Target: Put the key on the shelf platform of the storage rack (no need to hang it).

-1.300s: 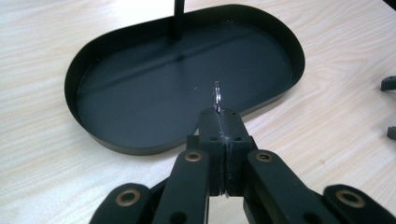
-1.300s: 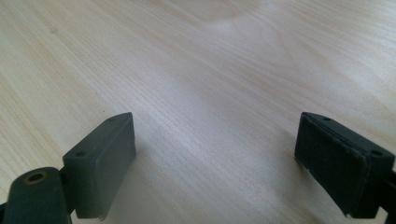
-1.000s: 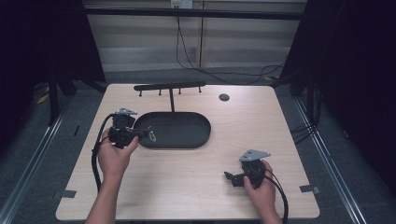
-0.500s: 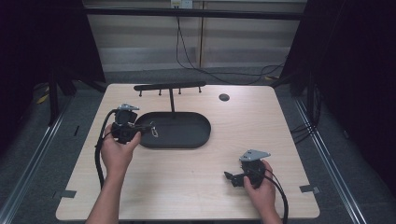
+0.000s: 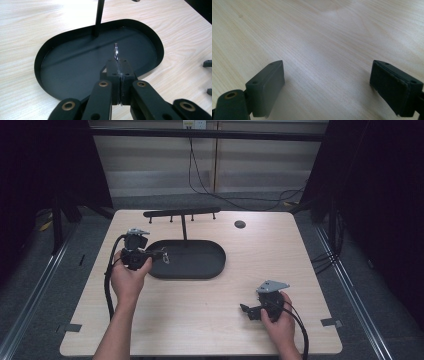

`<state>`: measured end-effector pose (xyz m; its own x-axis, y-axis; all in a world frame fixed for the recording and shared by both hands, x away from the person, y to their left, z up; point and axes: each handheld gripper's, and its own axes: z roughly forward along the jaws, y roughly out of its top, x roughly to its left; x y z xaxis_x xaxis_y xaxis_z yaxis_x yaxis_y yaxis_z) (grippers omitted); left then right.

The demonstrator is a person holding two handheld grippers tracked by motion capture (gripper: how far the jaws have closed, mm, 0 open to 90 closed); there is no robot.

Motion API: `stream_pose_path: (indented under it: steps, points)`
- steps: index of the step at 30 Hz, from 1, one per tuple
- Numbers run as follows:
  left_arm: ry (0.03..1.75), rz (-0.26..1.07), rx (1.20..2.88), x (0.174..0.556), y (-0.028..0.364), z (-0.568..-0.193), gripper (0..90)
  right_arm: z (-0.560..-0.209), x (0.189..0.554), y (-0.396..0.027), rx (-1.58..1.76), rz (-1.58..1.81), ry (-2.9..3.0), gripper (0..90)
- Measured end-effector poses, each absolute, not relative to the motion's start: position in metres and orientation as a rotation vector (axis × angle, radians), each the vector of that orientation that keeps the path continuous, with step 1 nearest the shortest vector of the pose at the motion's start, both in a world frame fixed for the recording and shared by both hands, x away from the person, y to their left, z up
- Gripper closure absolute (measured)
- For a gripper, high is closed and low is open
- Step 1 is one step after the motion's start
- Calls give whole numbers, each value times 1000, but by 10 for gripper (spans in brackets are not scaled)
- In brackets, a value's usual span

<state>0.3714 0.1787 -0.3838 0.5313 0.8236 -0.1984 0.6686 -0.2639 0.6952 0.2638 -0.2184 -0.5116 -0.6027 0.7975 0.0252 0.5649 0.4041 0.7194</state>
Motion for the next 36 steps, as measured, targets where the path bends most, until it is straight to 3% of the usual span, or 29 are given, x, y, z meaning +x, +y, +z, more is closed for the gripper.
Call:
stream_pose_path:
  steps: [36]
  points:
    - [1237, 294, 1990, 394, 157, -408, 893, -512, 264, -218, 1182, 1012, 2343, 117]
